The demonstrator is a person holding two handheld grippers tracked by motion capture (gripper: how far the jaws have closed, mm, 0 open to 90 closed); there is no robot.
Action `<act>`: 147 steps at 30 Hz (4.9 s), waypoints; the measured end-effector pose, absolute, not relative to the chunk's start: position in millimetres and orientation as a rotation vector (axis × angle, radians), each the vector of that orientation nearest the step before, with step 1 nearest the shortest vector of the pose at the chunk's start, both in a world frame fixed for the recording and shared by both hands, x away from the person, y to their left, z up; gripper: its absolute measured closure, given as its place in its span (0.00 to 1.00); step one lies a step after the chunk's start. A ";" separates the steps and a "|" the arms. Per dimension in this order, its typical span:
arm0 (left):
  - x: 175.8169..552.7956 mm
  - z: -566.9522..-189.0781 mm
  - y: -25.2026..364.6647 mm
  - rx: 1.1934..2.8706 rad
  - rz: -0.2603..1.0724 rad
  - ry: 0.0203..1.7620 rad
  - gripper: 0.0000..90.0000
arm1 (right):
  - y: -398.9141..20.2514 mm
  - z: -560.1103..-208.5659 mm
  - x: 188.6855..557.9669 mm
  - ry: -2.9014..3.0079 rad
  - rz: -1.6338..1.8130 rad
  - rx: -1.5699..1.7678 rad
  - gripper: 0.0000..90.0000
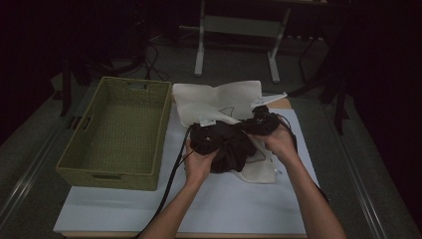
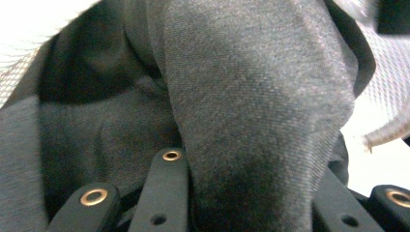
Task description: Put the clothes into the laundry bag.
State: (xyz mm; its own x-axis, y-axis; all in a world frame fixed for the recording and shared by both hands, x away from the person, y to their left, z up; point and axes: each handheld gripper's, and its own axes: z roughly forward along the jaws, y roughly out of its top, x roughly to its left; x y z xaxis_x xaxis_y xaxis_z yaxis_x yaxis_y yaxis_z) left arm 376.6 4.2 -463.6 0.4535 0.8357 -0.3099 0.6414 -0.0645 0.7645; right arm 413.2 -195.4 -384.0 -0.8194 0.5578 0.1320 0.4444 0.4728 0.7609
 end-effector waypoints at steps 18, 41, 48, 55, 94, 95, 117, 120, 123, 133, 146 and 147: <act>379.2 -479.3 -14.8 1.864 0.109 1.185 0.54 | -197.5 -387.7 414.1 2.578 1.332 0.909 0.94; 348.5 -489.8 45.1 2.025 0.229 1.307 0.23 | -199.5 -398.2 406.5 2.552 1.114 0.863 0.71; 362.6 -518.8 35.0 2.070 0.214 1.398 0.21 | -207.4 -401.9 404.6 2.559 1.087 0.880 0.70; 364.0 -515.7 30.4 2.044 0.215 1.356 0.72 | -210.7 -404.6 400.6 2.602 1.062 0.871 0.89; 358.7 -462.7 -0.8 1.786 0.211 1.069 0.77 | -209.1 -379.5 371.6 2.638 1.305 0.742 0.91; 359.2 -462.2 0.7 1.784 0.203 1.071 0.77 | -208.9 -382.6 371.2 2.647 1.291 0.735 0.88; 369.6 -457.6 10.7 1.786 0.098 1.080 0.83 | -197.2 -413.5 362.7 2.611 0.982 0.687 0.30; 369.4 -455.0 9.1 1.803 0.111 1.083 0.83 | -196.3 -415.5 363.3 2.598 0.939 0.678 0.29; 369.3 -454.5 9.7 1.806 0.113 1.081 0.83 | -194.6 -417.6 365.0 2.579 0.918 0.697 0.29; 376.6 -444.2 -5.2 1.777 0.071 1.109 0.90 | -176.3 -430.4 367.6 2.547 0.821 0.677 0.10; 379.4 -443.9 -7.5 1.766 0.018 1.139 0.88 | -169.0 -438.8 372.3 2.444 0.757 0.698 0.41; 379.3 -443.3 -4.6 1.752 0.007 1.139 0.84 | -170.5 -439.3 374.5 2.436 0.751 0.700 0.53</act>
State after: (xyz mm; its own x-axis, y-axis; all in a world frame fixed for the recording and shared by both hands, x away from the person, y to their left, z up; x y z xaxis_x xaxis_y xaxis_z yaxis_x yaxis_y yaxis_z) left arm 379.3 -4.6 -443.3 0.5557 0.6864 -0.4691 0.6805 -0.0513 0.7310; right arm 374.5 -170.5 -439.3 -0.7467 0.5940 -0.2992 0.3222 0.7166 0.6186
